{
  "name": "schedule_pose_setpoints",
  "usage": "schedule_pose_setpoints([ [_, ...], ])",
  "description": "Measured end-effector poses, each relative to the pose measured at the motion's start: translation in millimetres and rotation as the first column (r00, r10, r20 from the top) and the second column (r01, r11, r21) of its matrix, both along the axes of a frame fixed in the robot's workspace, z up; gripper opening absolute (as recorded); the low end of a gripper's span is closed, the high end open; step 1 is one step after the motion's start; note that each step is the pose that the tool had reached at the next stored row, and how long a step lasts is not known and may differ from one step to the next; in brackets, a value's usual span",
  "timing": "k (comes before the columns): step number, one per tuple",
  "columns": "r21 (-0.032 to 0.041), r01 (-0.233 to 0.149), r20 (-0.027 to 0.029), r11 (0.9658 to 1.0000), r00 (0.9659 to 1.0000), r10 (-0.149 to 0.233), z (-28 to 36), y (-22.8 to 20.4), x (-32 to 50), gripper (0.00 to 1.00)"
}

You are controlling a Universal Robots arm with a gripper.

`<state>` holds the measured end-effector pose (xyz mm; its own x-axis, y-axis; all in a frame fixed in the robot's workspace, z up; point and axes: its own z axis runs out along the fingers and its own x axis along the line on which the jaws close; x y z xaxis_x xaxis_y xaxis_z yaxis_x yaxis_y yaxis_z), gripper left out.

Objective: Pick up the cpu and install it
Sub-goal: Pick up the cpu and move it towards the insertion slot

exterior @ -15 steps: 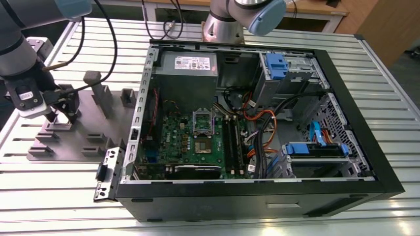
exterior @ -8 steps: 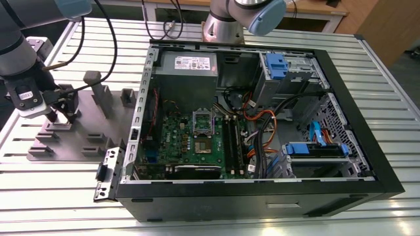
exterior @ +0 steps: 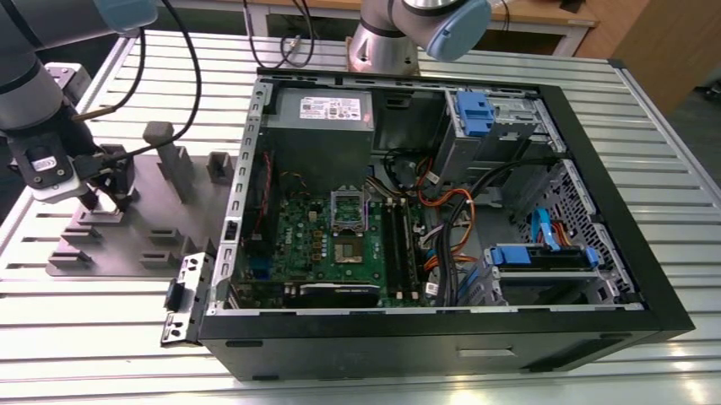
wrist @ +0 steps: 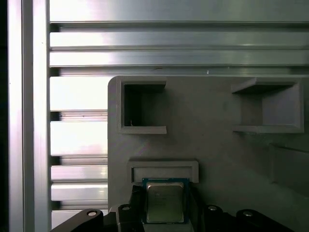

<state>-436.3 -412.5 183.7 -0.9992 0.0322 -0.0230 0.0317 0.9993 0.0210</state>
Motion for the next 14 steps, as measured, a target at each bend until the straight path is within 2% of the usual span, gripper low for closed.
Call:
schedule_pose_setpoints([
  [8, 0.0002, 0.0, 0.0002, 1.0, 1.0, 0.0, 8.2, 0.0, 0.0, 0.47],
  [14, 0.0001, 0.0, 0.0002, 1.0, 1.0, 0.0, 17.7, 0.0, 0.0, 0.47],
])
